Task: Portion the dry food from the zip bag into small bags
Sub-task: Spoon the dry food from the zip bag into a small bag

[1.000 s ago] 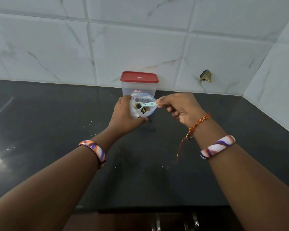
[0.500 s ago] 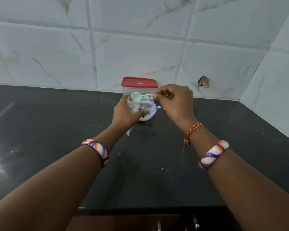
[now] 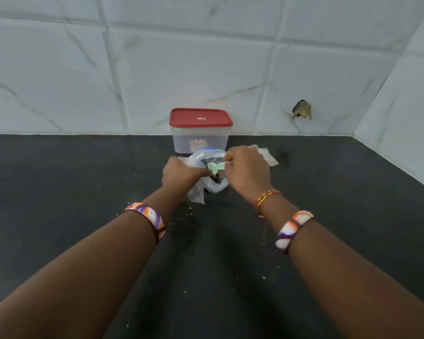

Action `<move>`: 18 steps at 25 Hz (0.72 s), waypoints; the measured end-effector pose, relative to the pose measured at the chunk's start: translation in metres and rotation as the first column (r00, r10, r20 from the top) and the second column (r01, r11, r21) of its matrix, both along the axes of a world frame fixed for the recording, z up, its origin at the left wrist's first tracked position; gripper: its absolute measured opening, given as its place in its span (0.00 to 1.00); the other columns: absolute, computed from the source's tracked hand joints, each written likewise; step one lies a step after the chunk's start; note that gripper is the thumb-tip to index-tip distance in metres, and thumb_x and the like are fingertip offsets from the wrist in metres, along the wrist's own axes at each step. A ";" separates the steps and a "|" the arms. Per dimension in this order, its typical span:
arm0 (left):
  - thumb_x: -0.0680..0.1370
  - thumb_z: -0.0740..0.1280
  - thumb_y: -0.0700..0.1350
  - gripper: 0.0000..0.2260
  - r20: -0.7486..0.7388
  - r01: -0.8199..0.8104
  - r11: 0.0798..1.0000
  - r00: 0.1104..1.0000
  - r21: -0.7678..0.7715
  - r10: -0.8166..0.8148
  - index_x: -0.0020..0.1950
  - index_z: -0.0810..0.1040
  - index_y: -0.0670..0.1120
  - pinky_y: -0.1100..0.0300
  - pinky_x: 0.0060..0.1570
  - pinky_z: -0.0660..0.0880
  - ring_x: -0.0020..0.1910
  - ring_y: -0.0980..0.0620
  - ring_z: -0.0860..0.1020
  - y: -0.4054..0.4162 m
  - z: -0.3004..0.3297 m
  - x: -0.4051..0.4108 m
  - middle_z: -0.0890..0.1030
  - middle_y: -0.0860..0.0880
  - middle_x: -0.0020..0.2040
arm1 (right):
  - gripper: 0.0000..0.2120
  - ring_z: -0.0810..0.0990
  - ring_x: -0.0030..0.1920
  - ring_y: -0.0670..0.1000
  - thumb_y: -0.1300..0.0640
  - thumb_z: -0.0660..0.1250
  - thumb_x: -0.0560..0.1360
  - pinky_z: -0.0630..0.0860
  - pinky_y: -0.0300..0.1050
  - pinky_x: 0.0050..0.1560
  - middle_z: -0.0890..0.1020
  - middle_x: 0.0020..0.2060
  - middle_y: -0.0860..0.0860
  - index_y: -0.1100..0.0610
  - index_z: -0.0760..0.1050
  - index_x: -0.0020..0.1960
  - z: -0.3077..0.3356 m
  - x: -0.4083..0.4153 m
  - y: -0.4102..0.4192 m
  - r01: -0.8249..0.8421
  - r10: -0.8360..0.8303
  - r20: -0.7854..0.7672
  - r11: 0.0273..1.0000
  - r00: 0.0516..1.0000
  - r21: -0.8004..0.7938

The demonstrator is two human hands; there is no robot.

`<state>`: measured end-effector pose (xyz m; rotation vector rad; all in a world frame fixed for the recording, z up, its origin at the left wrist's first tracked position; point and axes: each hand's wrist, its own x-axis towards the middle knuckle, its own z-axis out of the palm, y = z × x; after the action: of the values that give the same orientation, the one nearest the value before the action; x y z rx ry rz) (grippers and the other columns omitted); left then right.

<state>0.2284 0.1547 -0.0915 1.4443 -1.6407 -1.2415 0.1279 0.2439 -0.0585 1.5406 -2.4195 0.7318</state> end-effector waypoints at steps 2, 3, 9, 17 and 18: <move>0.67 0.74 0.41 0.26 -0.030 -0.036 0.993 0.999 0.115 0.040 0.62 0.71 0.39 0.49 0.54 0.78 0.56 0.42 0.78 -0.007 -0.011 -0.007 0.78 0.41 0.58 | 0.09 0.79 0.51 0.58 0.60 0.61 0.77 0.73 0.48 0.46 0.82 0.49 0.57 0.60 0.77 0.54 -0.010 0.012 -0.017 -0.042 0.074 -0.215 0.988 0.974 0.150; 0.68 0.73 0.39 0.24 -0.027 -0.046 0.992 0.998 0.116 0.049 0.62 0.72 0.39 0.50 0.53 0.78 0.55 0.42 0.79 -0.011 -0.016 -0.009 0.78 0.40 0.57 | 0.10 0.79 0.53 0.57 0.58 0.62 0.77 0.74 0.48 0.48 0.81 0.51 0.57 0.60 0.76 0.56 -0.016 0.015 -0.025 -0.055 0.106 -0.252 0.978 0.962 0.203; 0.67 0.69 0.34 0.11 -0.252 -0.080 0.997 0.964 0.015 0.081 0.48 0.78 0.39 0.56 0.44 0.78 0.45 0.47 0.80 -0.035 0.007 -0.031 0.81 0.44 0.44 | 0.08 0.81 0.49 0.57 0.59 0.66 0.72 0.76 0.46 0.45 0.82 0.46 0.55 0.59 0.80 0.49 -0.037 -0.015 -0.048 0.146 -0.173 0.203 0.979 0.964 0.141; 0.66 0.76 0.45 0.21 -0.016 0.395 0.891 0.913 -0.226 -0.409 0.55 0.73 0.42 0.61 0.44 0.71 0.46 0.52 0.74 -0.023 0.023 -0.078 0.75 0.48 0.49 | 0.09 0.78 0.41 0.56 0.61 0.70 0.70 0.72 0.42 0.28 0.78 0.39 0.57 0.64 0.78 0.48 -0.053 -0.055 -0.033 0.480 -0.248 0.887 0.877 0.390 0.034; 0.66 0.76 0.47 0.25 -0.030 0.376 0.898 0.919 -0.227 -0.392 0.58 0.72 0.42 0.60 0.47 0.71 0.49 0.52 0.74 -0.025 0.022 -0.074 0.74 0.49 0.50 | 0.07 0.78 0.42 0.55 0.62 0.70 0.70 0.74 0.44 0.31 0.78 0.39 0.56 0.63 0.78 0.47 -0.051 -0.054 -0.032 0.482 -0.250 0.872 0.876 0.422 0.018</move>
<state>0.1547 0.1297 -0.0693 0.9555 -2.0053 -1.2558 0.0741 0.2116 -0.1093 0.4470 -2.9449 1.9541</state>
